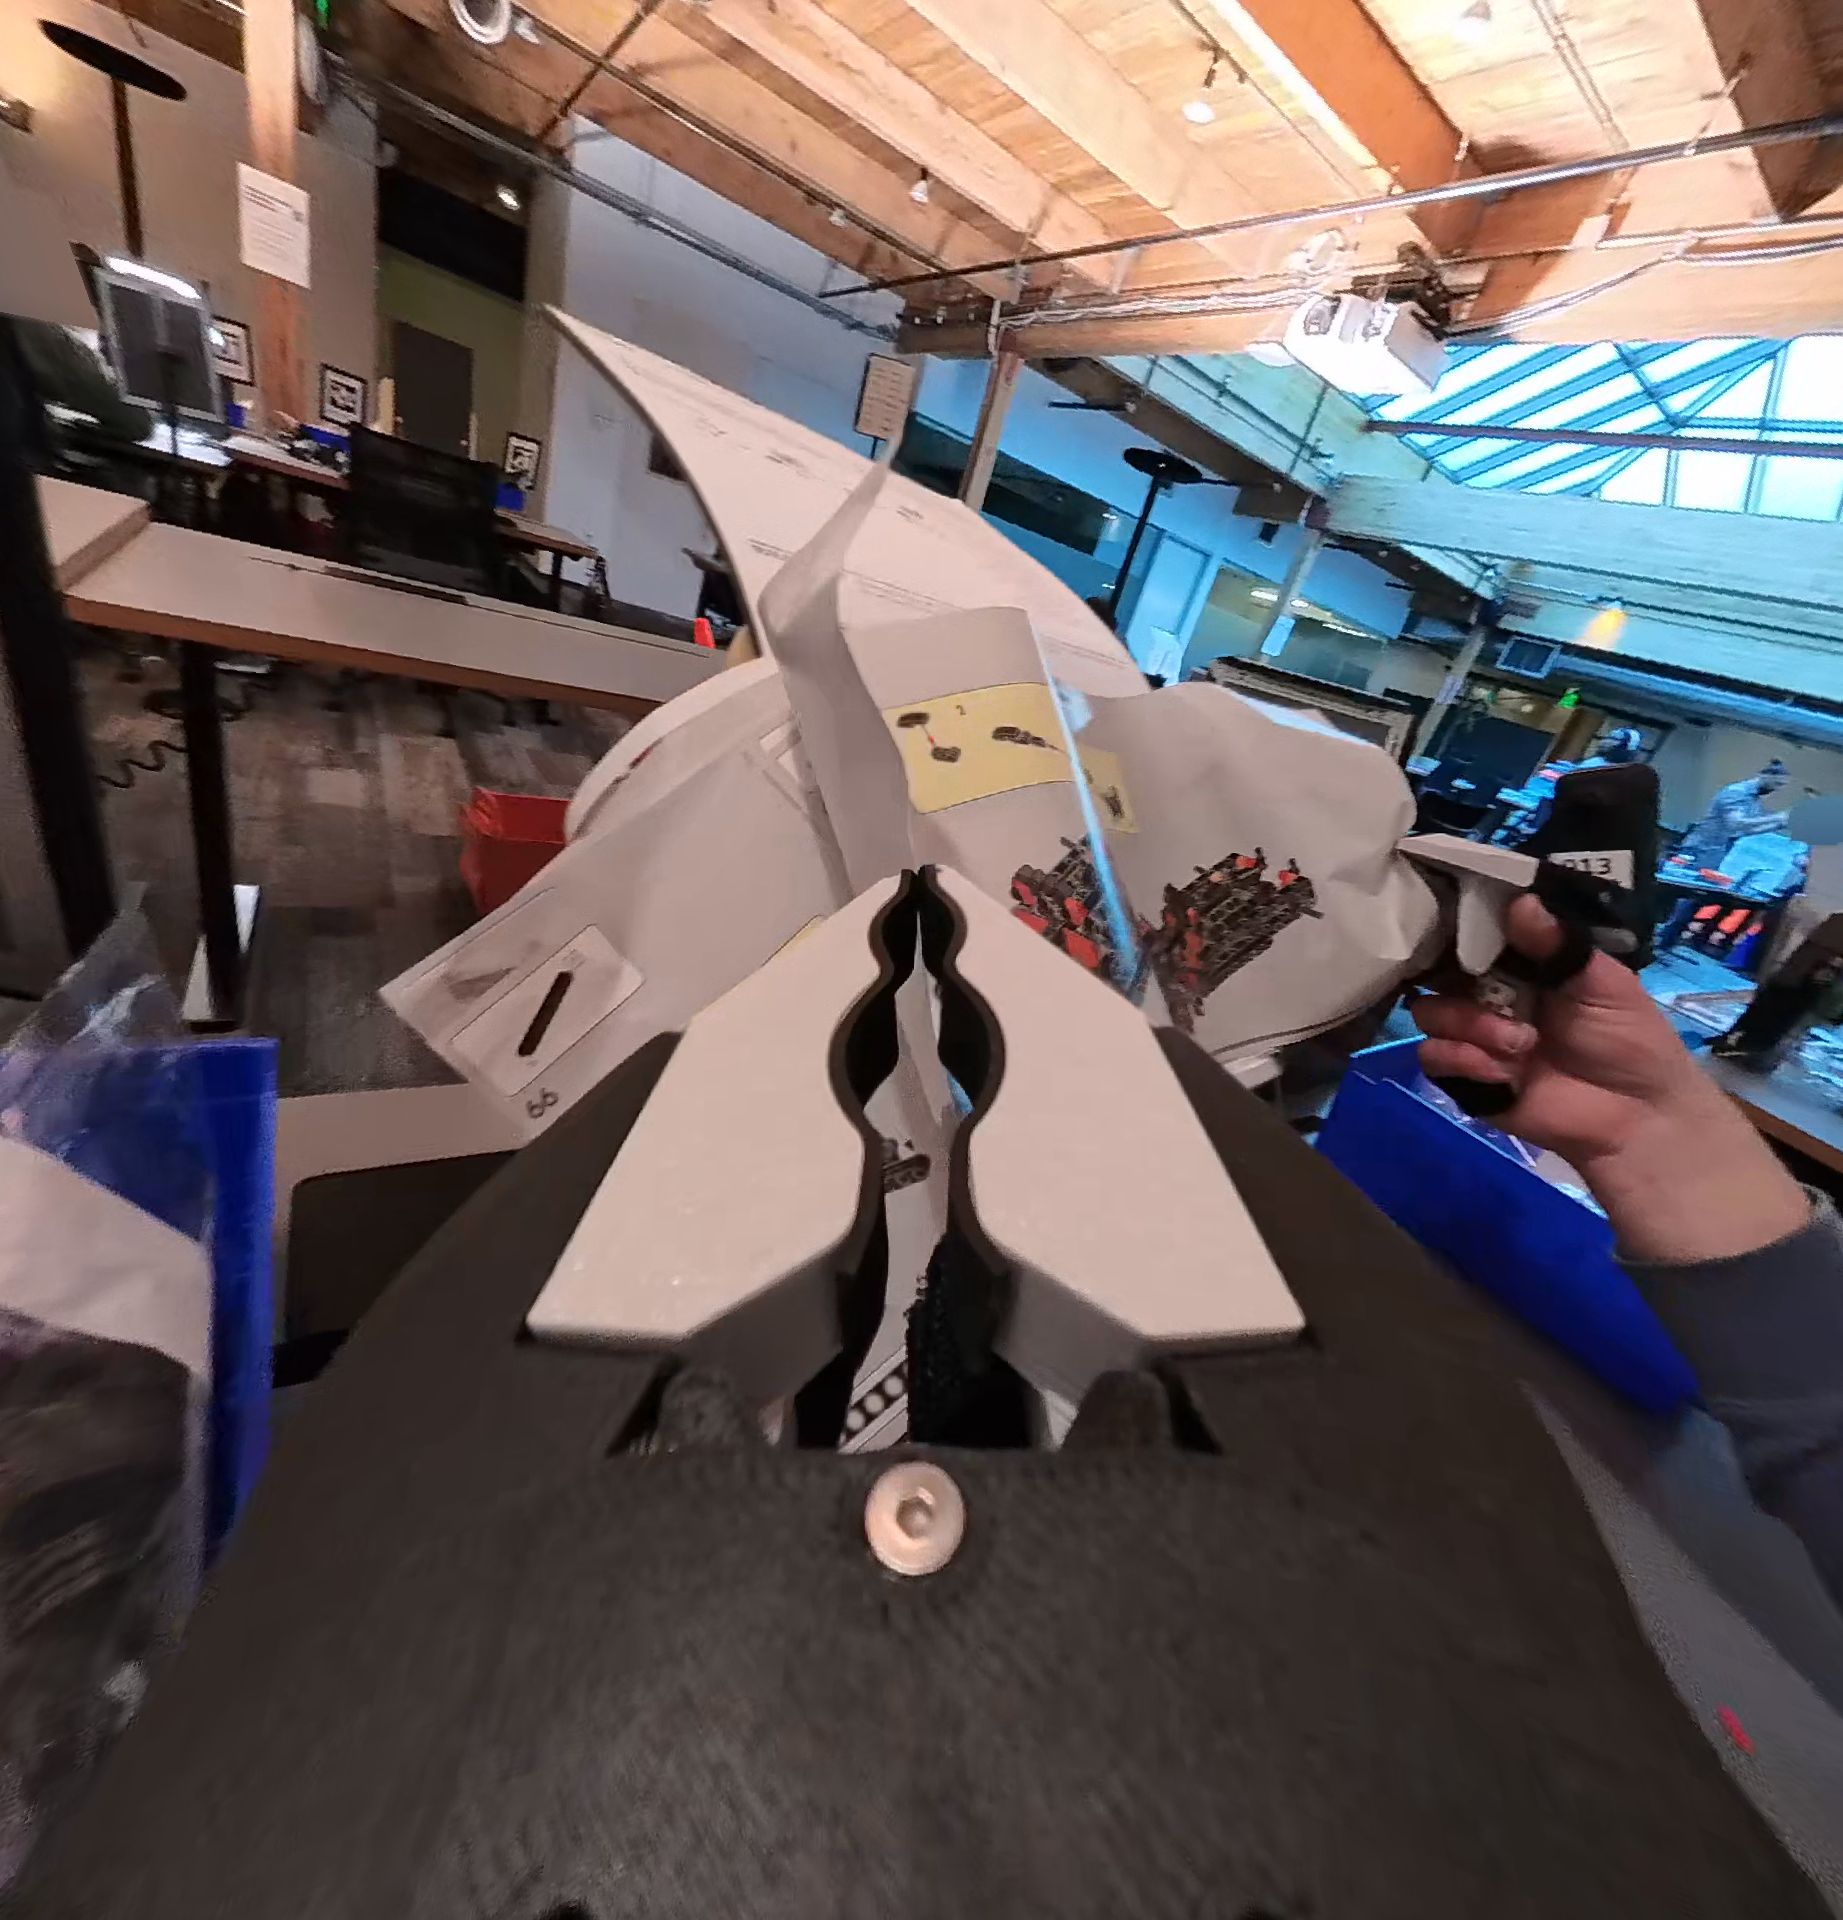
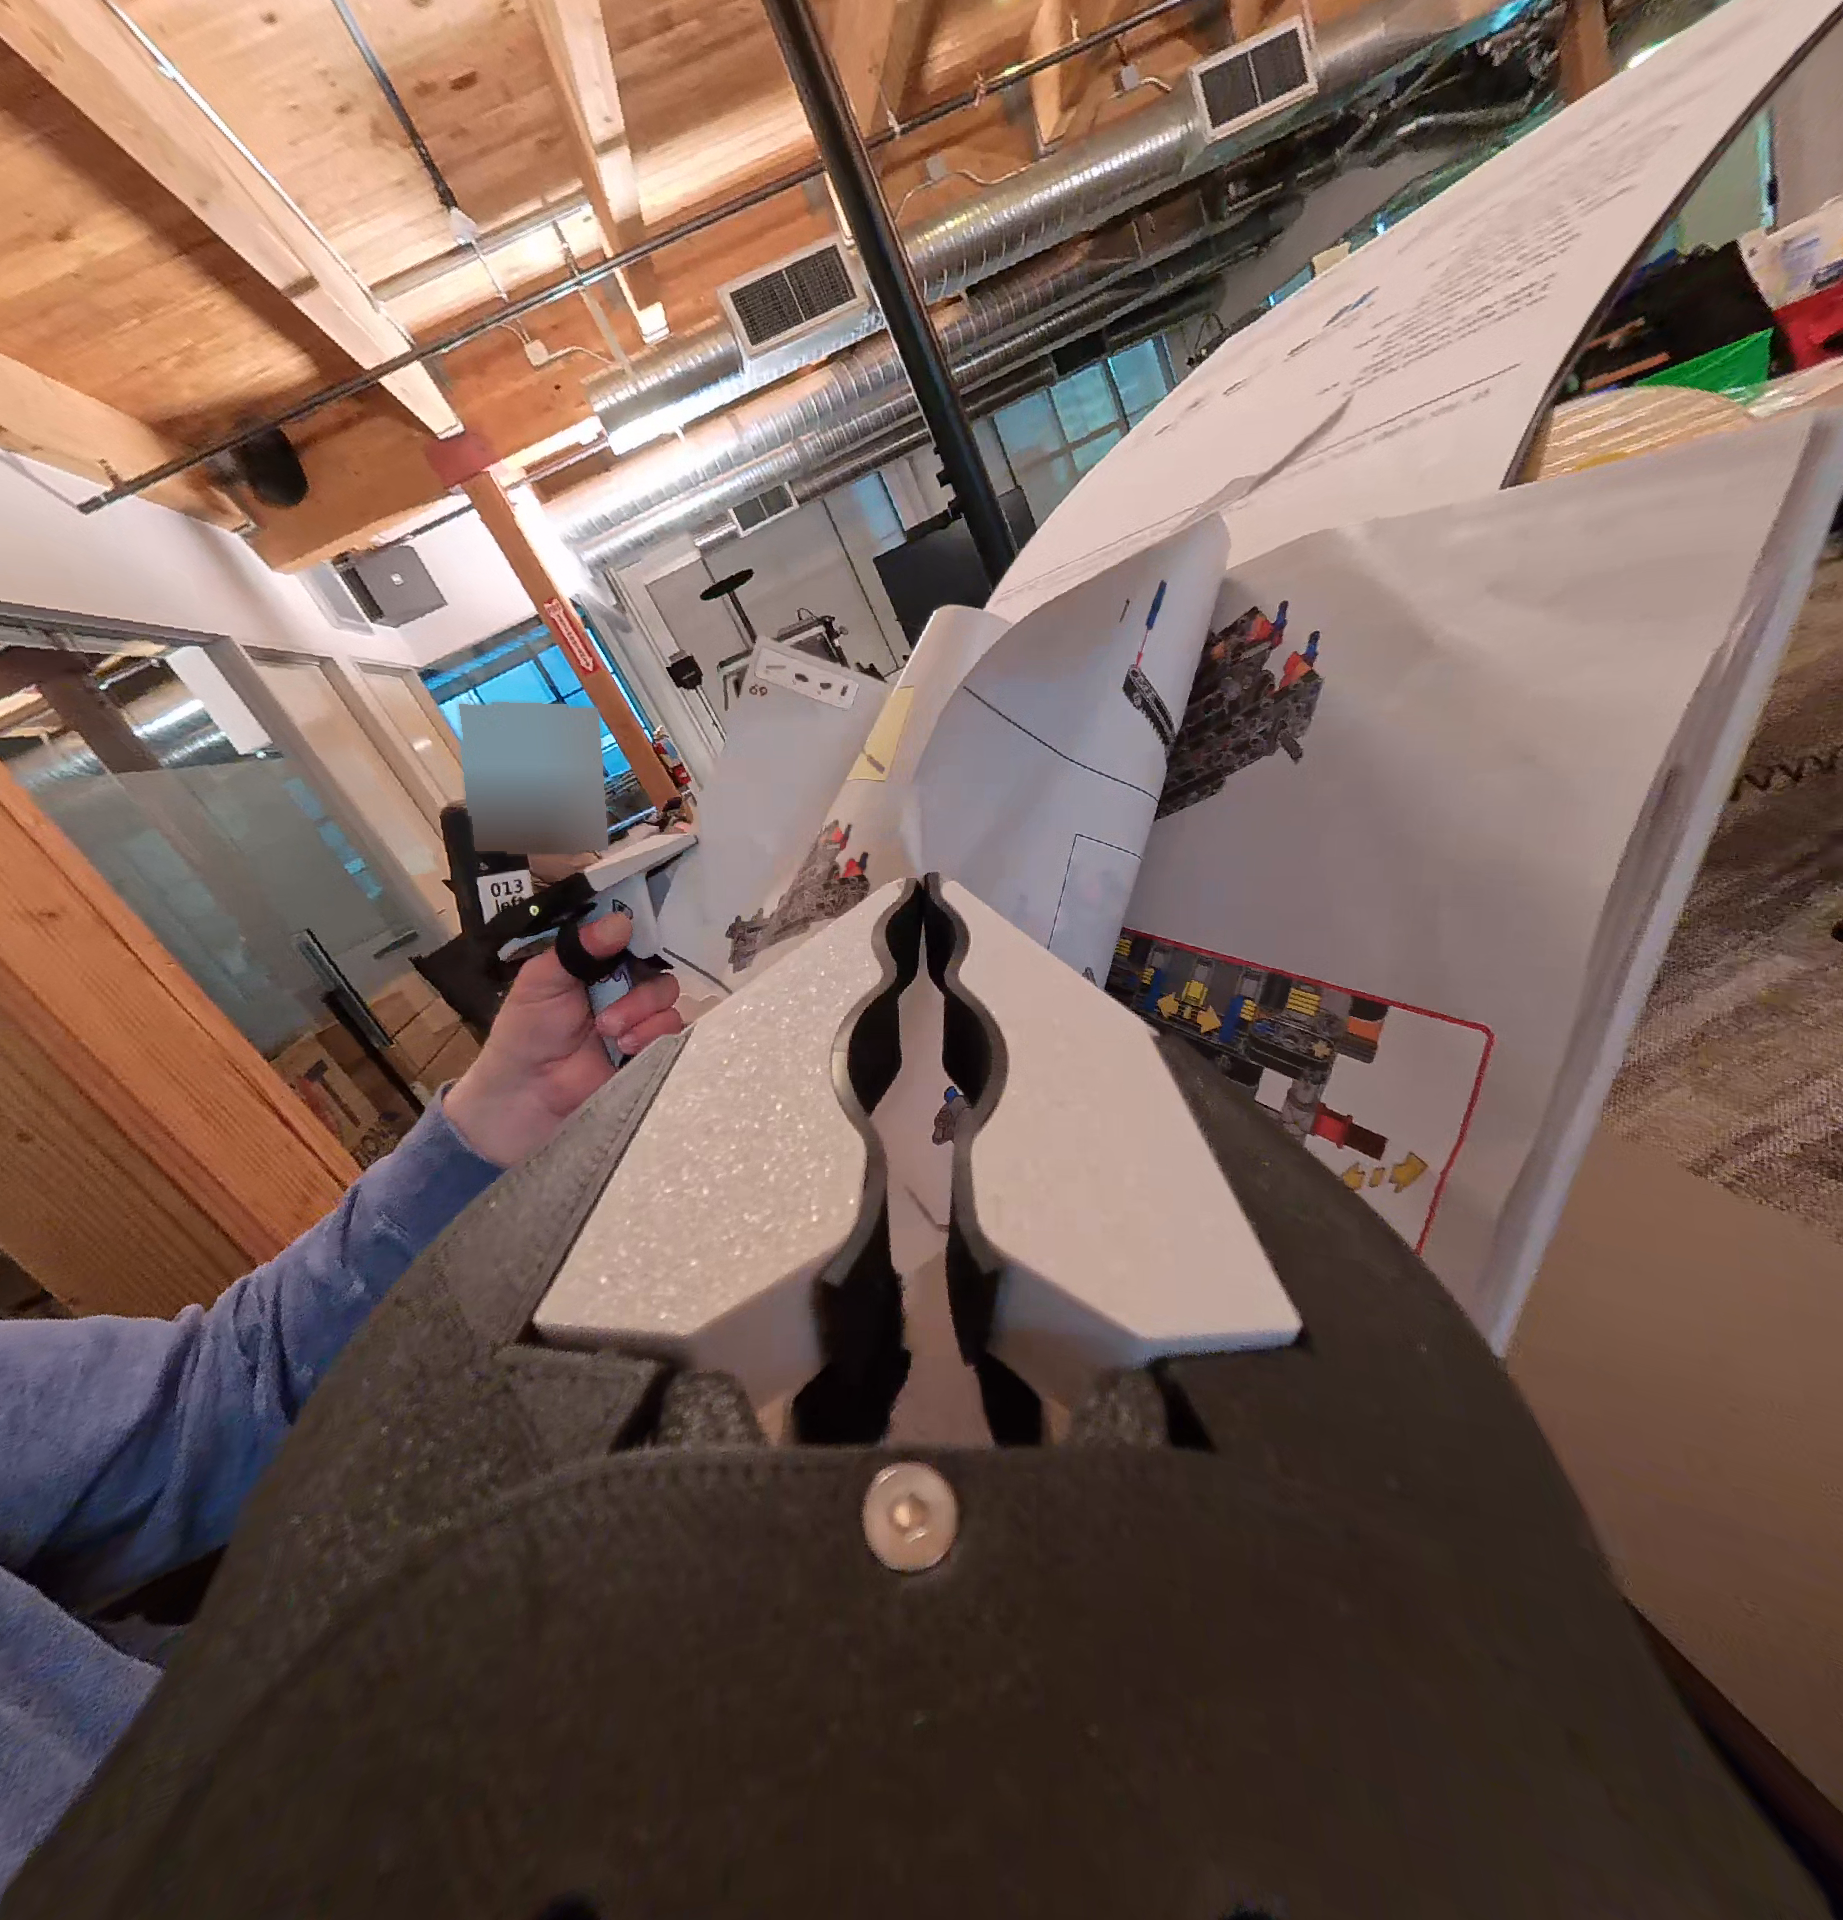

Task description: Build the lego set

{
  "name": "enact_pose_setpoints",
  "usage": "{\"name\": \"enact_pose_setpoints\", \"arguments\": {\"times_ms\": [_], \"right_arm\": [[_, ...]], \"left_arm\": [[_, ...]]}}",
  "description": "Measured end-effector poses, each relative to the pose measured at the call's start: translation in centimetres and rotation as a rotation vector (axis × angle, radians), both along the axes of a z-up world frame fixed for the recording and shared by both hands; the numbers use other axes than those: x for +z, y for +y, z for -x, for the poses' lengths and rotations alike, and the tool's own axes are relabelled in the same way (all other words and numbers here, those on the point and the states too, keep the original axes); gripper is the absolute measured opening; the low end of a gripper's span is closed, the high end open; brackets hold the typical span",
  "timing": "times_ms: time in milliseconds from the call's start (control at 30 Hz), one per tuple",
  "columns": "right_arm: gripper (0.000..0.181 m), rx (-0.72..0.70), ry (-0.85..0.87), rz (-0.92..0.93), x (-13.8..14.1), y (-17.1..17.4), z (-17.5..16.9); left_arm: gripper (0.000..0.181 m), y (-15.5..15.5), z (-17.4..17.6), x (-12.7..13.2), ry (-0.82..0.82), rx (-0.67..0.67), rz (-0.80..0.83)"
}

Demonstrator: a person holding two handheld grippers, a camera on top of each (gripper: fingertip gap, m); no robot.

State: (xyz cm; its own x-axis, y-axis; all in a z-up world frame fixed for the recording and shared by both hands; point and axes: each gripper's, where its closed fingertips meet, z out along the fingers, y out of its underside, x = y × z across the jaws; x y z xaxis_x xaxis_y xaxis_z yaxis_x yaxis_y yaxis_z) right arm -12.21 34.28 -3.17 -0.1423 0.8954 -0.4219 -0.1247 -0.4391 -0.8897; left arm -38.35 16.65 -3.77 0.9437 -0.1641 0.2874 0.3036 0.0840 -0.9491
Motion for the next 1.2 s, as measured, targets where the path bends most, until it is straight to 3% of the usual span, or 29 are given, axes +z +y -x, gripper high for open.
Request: {"name": "enact_pose_setpoints", "arguments": {"times_ms": [33,400,833,1200], "right_arm": [[0.000,-0.005,-0.003,0.002,-0.1,0.1,0.0],[0.000,-0.023,-0.002,0.021,-0.6,0.3,-0.2],[0.000,-0.057,-0.012,0.027,-0.7,1.1,-0.2],[0.000,-0.070,-0.016,0.038,-1.3,1.7,0.0]], "left_arm": [[0.000,-0.1,0.4,-0.2,0.005,0.014,0.000],[0.000,0.6,4.2,-3.6,-0.019,0.129,0.077],[0.000,-0.1,6.6,-3.0,-0.007,0.238,0.032],[0.000,-0.6,7.6,-4.1,-0.008,0.282,0.046]]}}
